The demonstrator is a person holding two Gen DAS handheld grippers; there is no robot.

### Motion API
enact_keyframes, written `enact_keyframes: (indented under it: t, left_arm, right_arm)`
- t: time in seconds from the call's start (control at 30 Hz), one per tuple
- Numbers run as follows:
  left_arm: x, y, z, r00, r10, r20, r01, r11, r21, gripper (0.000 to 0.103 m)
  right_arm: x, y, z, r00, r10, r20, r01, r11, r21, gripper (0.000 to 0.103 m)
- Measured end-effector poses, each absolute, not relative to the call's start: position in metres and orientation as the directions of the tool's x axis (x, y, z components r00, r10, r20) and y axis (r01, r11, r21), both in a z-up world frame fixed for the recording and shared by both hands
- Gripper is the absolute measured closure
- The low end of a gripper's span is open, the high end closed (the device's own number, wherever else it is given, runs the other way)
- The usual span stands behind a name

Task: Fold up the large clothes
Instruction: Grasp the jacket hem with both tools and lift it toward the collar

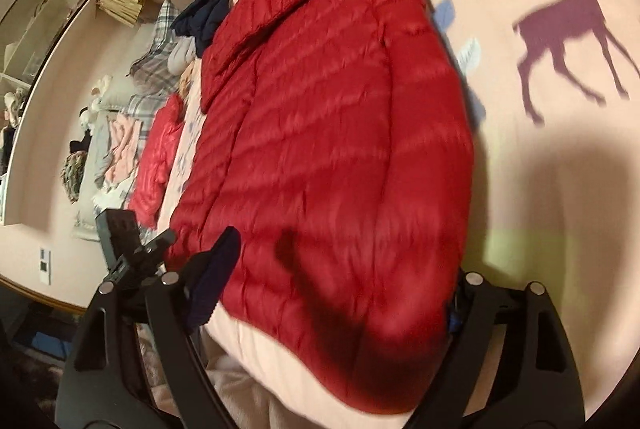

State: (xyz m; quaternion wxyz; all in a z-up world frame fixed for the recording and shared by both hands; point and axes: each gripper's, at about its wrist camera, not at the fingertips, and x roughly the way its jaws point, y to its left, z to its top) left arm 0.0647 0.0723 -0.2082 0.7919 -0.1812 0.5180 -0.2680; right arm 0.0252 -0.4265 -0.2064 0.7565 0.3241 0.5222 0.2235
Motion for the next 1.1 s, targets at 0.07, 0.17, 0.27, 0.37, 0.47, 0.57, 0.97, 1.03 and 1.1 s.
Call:
enact_keyframes:
  t: [0.07,0.17,0.27,0.37,0.47,0.57,0.97,1.03,1.1]
  left_arm:
    - [0.058,0.076,-0.208,0.317,-0.623,-0.715,0.236,0.782,-0.577,0.007]
    - [0.052,0.078,-0.207,0.328,-0.622,-0.712,0.234,0.783,-0.576,0.017]
    - [0.056,0.073,-0.209,0.330,-0.608,-0.722,0.233,0.794,-0.562,0.040]
    - [0.061,0.066,-0.206,0.328,-0.603,-0.727,0.245,0.798,-0.551,0.064]
    - [0.061,0.058,-0.190,0.373,-0.572,-0.731,0.277,0.820,-0.500,0.076]
    - [0.059,0.051,-0.169,0.426,-0.535,-0.730,0.306,0.844,-0.440,0.081]
    - [0.048,0.050,-0.103,0.560,-0.515,-0.649,0.374,0.856,-0.356,0.086]
    - [0.046,0.050,-0.095,0.567,-0.517,-0.641,0.381,0.855,-0.352,0.086]
    - [0.047,0.049,-0.089,0.572,-0.519,-0.635,0.387,0.853,-0.350,0.086]
  right_arm:
    - [0.017,-0.423,-0.205,0.335,0.681,-0.651,-0.014,0.695,0.719,0.018]
    - [0.012,-0.415,-0.205,0.333,0.671,-0.662,-0.034,0.711,0.703,0.019]
    - [0.018,-0.406,-0.205,0.342,0.648,-0.680,-0.045,0.734,0.678,0.035]
    - [0.026,-0.396,-0.203,0.348,0.632,-0.692,-0.076,0.755,0.652,0.059]
    - [0.027,-0.387,-0.193,0.375,0.605,-0.702,-0.125,0.784,0.609,0.076]
    - [0.025,-0.385,-0.177,0.423,0.610,-0.670,-0.167,0.779,0.605,0.085]
    - [0.008,-0.399,-0.107,0.549,0.663,-0.510,-0.302,0.726,0.618,0.090]
    - [0.005,-0.398,-0.097,0.555,0.671,-0.493,-0.326,0.720,0.613,0.090]
    - [0.002,-0.398,-0.088,0.558,0.680,-0.476,-0.345,0.711,0.612,0.090]
